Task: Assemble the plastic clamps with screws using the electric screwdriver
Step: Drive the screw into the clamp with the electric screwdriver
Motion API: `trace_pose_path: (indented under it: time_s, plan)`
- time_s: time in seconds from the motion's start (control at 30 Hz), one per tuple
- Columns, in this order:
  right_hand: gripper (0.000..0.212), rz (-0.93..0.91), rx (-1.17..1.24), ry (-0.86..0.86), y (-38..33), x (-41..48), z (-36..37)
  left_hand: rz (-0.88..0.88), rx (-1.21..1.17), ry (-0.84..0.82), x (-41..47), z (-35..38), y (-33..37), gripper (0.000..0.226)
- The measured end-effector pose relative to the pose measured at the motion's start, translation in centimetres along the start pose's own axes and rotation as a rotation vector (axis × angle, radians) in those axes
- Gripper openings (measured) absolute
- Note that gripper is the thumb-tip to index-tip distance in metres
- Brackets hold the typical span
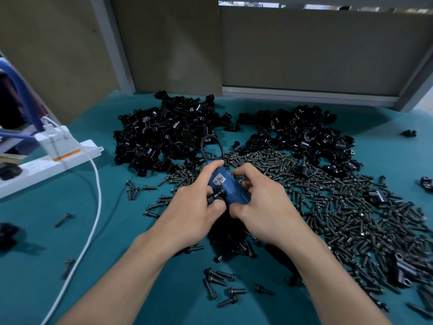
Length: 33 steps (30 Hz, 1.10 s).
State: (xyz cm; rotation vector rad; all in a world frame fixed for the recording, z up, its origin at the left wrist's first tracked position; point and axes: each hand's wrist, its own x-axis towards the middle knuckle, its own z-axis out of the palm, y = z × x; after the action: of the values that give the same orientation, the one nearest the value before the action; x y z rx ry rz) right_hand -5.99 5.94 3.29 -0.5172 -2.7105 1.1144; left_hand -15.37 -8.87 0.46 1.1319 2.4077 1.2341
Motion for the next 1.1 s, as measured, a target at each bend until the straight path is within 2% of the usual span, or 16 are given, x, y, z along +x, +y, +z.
trace_pose_path:
  time_s: [0.2,0.43,0.5,0.57,0.63,0.73,0.8,0.87,0.93,1.03,1.1]
  plan:
    - [0.054,-0.063,-0.032,0.011,-0.3,-0.2,0.1,-0.006,0.010,0.006,-0.1,-0.1,0.0,0.076]
    - [0.040,-0.023,-0.052,0.069,-0.5,-0.7,-0.2,-0.035,-0.010,-0.002,-0.1,-0.1,0.1,0.075]
    - [0.054,0.006,-0.154,0.045,-0.8,-1.5,-0.9,-0.038,-0.015,0.003,-0.2,0.0,0.2,0.075]
    - [0.074,0.050,-0.441,-0.015,-1.2,-2.6,-1.7,-0.038,-0.014,0.008,-0.3,0.0,0.2,0.074]
    - [0.061,0.101,-0.628,-0.071,-2.1,-3.5,-1.8,-0.040,-0.010,0.011,-0.3,0.0,0.1,0.072]
    - [0.046,0.129,-0.608,-0.039,-2.9,-3.6,-0.9,-0.036,-0.031,0.067,-0.4,0.0,0.4,0.073]
    - [0.046,0.111,-0.574,-0.034,-2.7,-3.1,-0.9,-0.031,-0.079,0.198,-0.5,-0.4,0.6,0.066]
    - [0.047,0.112,-0.468,-0.084,-1.8,-2.5,-2.0,-0.058,-0.193,0.380,-0.6,-0.9,0.8,0.048]
    - [0.042,0.135,-0.233,-0.100,-1.0,-1.8,-3.6,-0.078,-0.335,0.526,-0.6,-1.4,1.1,0.033]
    - [0.044,0.208,0.370,0.007,0.0,-0.6,-5.9,-0.087,-0.514,0.655,-0.6,-2.6,1.9,0.021]
    - [0.038,0.261,0.797,0.042,0.3,0.0,-7.3,-0.081,-0.569,0.678,-0.5,-3.9,2.2,0.019]
